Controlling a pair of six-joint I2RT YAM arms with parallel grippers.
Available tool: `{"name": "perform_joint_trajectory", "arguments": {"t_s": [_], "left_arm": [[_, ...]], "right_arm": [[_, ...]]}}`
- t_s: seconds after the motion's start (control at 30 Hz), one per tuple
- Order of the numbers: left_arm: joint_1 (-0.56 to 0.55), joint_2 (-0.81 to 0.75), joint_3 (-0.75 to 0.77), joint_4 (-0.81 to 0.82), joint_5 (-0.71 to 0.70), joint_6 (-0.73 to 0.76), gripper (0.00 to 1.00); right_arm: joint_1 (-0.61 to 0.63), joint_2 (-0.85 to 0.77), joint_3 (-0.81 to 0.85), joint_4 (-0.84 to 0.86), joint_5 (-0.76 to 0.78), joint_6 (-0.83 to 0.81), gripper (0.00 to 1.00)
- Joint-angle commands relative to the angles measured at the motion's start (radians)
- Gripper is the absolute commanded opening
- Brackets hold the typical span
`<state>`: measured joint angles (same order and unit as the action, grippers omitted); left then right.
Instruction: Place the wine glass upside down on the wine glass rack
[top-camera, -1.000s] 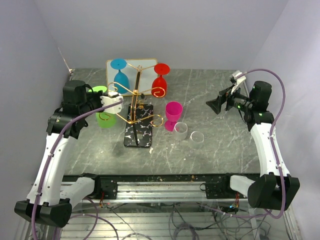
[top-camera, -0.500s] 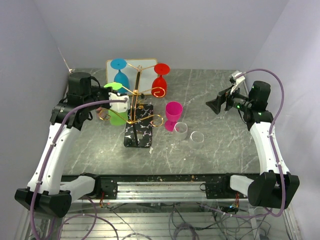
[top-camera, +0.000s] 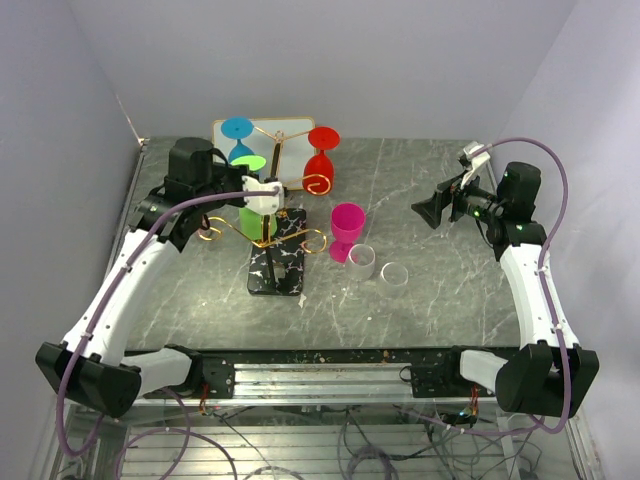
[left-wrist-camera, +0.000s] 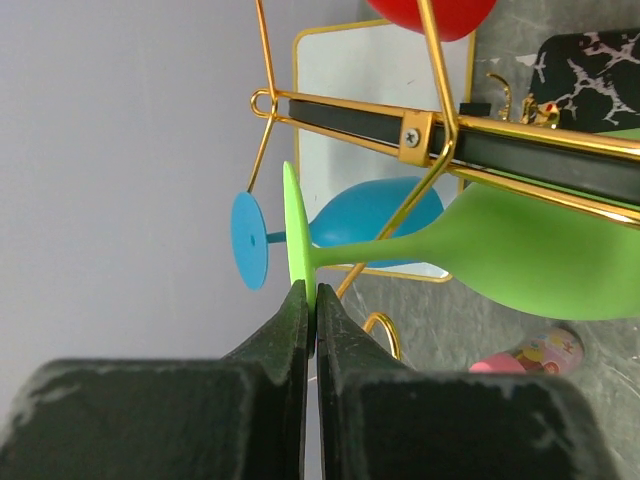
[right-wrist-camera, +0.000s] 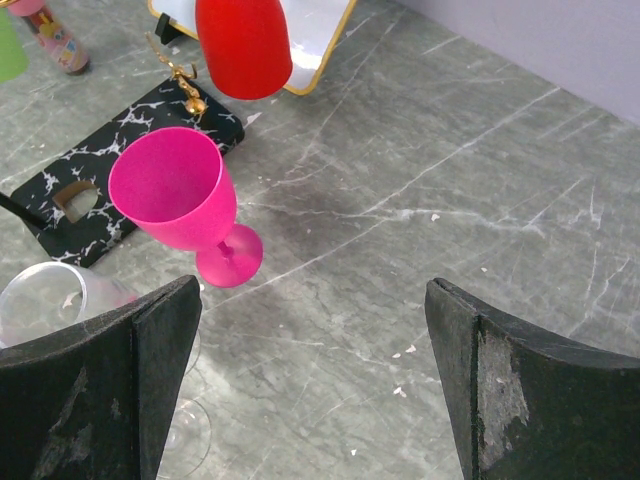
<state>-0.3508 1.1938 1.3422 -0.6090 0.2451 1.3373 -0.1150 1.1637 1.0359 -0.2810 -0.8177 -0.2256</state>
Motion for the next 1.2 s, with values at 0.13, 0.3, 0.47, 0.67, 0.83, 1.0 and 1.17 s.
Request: {"name": "perform_joint_trajectory", "arguments": {"t_s": [0.13, 0.3, 0.47, 0.67, 0.83, 1.0, 1.17], "left_arm": [[-0.028, 0.012, -0.016, 0.175, -0.209, -0.102, 0.08], [-0.03, 0.016, -0.025, 0.181, -0.268, -0.117, 0.09], [-0.031, 0.017, -0.039, 0.178, -0.34, -0.119, 0.11], [-0.031, 0.024, -0.023, 0.144, -0.396, -0.135, 0.11], [-0.031, 0.023, -0.018, 0.104, -0.416, -0.138, 0.11], [-0.031, 0.021, -0.009, 0.062, -0.437, -0.138, 0.11], [-0.031, 0.002, -0.013, 0.043, -0.417, -0.142, 0.12]], "right_arm": [[-0.003, 0.014, -0.013, 0.017, 0.006, -0.014, 0.94], [-0.003, 0.019, -0.013, 0.016, 0.005, -0.015, 0.94], [-0.004, 0.019, -0.012, 0.016, 0.006, -0.017, 0.94], [-0.003, 0.018, -0.013, 0.017, 0.005, -0.018, 0.94], [-0.003, 0.015, -0.013, 0.014, 0.006, -0.018, 0.94], [-0.004, 0.016, -0.013, 0.014, 0.005, -0.02, 0.94], [-0.003, 0.016, -0.013, 0.013, 0.003, -0.02, 0.94]]}}
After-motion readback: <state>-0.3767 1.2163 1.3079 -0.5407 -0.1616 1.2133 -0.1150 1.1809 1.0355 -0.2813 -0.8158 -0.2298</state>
